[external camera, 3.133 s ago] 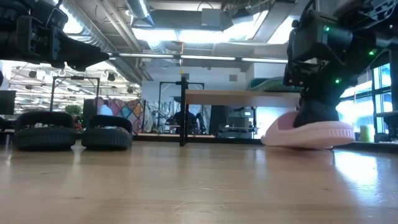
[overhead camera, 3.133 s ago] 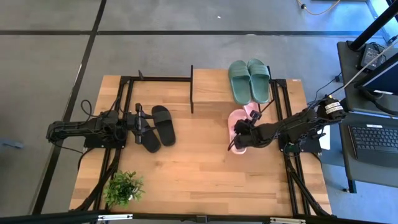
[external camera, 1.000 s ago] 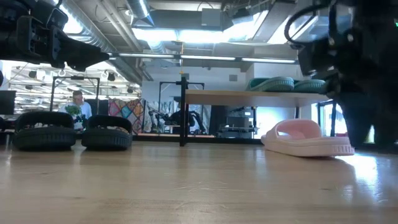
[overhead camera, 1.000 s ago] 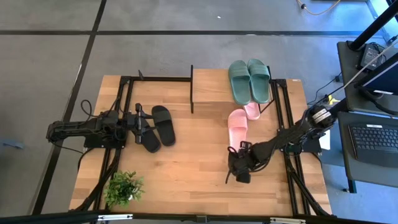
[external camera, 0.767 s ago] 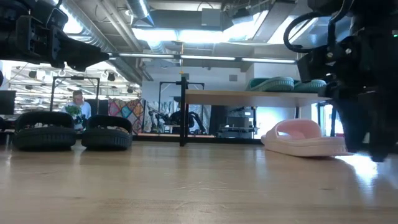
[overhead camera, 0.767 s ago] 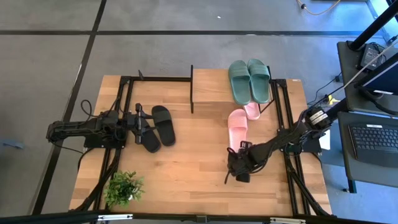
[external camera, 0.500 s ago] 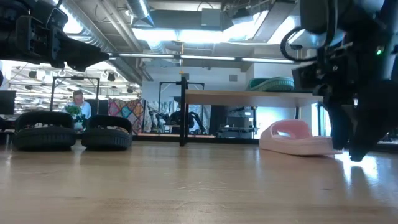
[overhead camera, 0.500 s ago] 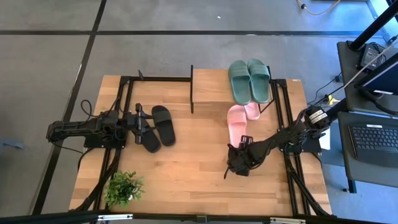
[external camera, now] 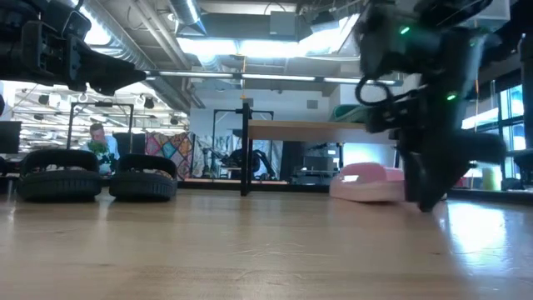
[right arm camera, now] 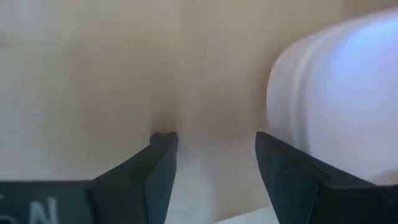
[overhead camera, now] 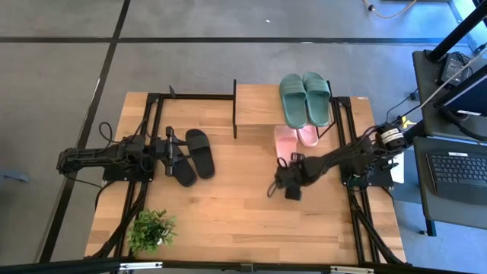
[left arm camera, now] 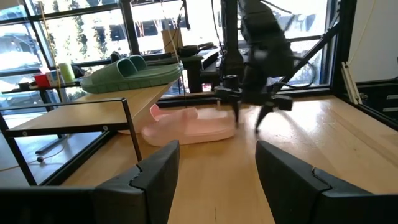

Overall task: Pick and place slides into the shelf
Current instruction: Put the pink slide under the shelf

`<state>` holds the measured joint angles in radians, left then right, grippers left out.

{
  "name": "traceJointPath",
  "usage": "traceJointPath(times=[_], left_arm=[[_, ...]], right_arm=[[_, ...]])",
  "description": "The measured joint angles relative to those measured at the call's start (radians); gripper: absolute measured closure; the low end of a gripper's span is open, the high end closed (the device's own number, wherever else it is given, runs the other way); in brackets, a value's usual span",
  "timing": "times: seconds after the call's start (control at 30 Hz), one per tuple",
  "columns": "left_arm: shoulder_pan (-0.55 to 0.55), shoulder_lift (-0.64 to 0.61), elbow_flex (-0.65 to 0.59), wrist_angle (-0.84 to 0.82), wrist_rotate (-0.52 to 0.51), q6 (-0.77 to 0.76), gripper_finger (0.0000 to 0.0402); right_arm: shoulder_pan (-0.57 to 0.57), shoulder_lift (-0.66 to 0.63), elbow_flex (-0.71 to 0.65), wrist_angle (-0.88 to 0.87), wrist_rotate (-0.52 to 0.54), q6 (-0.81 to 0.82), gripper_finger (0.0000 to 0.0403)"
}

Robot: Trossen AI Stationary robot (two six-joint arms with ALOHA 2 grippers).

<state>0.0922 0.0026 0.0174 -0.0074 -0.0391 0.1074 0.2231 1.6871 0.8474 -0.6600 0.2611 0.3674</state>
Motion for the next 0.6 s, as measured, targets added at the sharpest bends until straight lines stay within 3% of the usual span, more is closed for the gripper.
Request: traceJointPath(times=[0.6], left_arm=[[0.0,0.0,0.0,0.0,0.0,0.001,0.0198]], right_arm=[[-0.302,-0.01,-0.002,0.058,-0.017,-0.313,0.0188]])
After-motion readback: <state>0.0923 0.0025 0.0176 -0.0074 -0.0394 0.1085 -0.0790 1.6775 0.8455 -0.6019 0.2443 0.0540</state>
